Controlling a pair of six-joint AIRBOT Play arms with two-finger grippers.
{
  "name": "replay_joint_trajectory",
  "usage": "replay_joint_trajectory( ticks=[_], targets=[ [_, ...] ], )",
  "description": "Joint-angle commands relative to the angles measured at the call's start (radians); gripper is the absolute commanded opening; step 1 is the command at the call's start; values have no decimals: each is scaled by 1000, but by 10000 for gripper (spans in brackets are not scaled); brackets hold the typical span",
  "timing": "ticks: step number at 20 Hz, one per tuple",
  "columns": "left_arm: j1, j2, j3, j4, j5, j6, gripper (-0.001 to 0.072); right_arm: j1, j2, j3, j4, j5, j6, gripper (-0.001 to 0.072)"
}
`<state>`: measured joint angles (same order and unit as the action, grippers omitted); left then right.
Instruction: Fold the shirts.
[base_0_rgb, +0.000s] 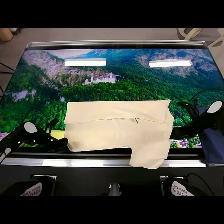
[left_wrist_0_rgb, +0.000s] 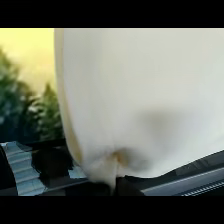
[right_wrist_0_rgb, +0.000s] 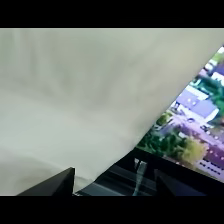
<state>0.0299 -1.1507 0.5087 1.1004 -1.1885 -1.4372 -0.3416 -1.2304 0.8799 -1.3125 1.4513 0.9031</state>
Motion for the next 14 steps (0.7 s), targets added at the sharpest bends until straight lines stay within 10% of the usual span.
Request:
replay_joint_trajectory(
  ticks=[1, 14],
  targets=[
    [-6, 2, -6, 6, 38, -5, 28, -1, 74, -176, 26, -39, -39, 575],
    [-6, 59, -6, 6, 37, 1, 28, 0, 75, -341, 61, -192, -13, 543]
  ],
)
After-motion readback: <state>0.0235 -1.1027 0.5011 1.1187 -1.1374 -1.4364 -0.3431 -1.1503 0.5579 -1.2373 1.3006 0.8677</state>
